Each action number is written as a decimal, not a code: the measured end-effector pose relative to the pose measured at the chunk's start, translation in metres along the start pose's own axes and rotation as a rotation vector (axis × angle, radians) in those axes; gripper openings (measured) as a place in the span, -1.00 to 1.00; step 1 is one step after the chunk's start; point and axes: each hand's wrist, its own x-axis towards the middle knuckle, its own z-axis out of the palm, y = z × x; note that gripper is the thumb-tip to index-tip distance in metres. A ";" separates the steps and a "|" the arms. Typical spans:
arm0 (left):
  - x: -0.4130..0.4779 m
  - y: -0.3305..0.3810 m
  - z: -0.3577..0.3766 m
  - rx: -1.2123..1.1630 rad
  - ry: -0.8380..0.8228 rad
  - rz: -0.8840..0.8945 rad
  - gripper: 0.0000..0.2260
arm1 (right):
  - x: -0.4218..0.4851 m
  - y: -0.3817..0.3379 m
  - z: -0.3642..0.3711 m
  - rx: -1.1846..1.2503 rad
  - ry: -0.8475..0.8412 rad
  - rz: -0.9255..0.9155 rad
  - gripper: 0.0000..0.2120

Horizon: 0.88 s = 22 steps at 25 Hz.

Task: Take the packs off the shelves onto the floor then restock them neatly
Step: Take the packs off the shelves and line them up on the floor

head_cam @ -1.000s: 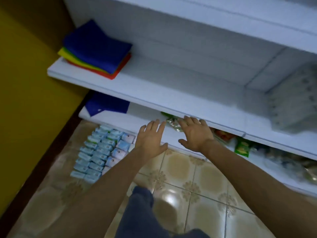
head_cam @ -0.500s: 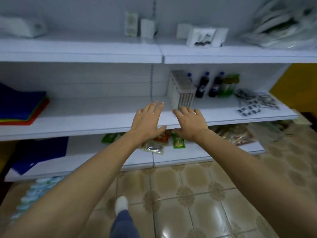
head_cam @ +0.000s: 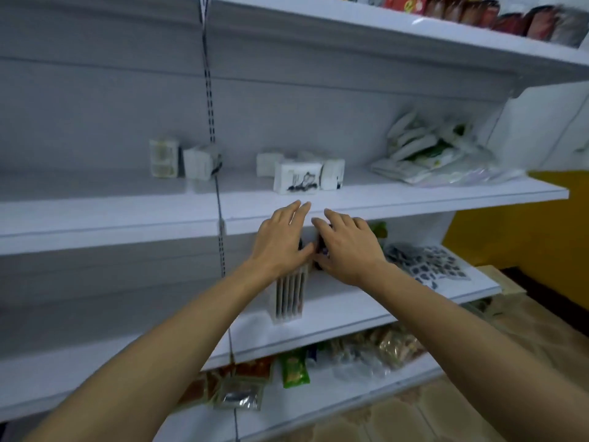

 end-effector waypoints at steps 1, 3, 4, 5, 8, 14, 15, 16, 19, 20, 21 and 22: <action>0.027 -0.003 0.006 0.007 0.016 0.012 -0.33 | 0.017 0.014 0.001 -0.006 0.014 0.018 -0.43; 0.078 -0.010 0.018 0.020 0.049 0.025 -0.34 | 0.048 0.041 0.009 -0.033 0.023 0.045 -0.42; 0.103 -0.015 0.026 0.029 0.063 0.034 -0.35 | 0.064 0.054 0.016 -0.049 0.027 0.051 -0.41; 0.123 -0.019 0.034 0.051 0.072 0.042 -0.35 | 0.076 0.065 0.022 -0.060 0.031 0.061 -0.40; 0.166 -0.039 0.051 0.103 0.142 -0.001 -0.36 | 0.108 0.088 0.041 -0.040 0.037 0.095 -0.40; 0.188 -0.080 0.078 0.017 0.232 -0.095 -0.48 | 0.193 0.119 0.064 0.159 0.173 0.055 -0.42; 0.188 -0.080 0.080 -0.032 0.270 -0.074 -0.49 | 0.211 0.120 0.067 0.216 0.213 0.039 -0.43; 0.187 -0.078 0.078 -0.092 0.305 -0.078 -0.45 | 0.228 0.119 0.072 0.283 0.237 0.021 -0.43; 0.190 -0.084 0.075 -0.273 0.331 -0.314 -0.12 | 0.257 0.106 0.094 0.474 0.254 -0.060 -0.45; 0.192 -0.088 0.073 -0.357 0.303 -0.450 -0.07 | 0.258 0.102 0.106 0.488 0.292 -0.097 -0.48; 0.192 -0.091 0.072 -0.415 0.255 -0.562 -0.10 | 0.256 0.099 0.117 0.500 0.355 -0.122 -0.52; 0.192 -0.093 0.073 -0.427 0.190 -0.621 -0.23 | 0.253 0.097 0.127 0.530 0.427 -0.132 -0.57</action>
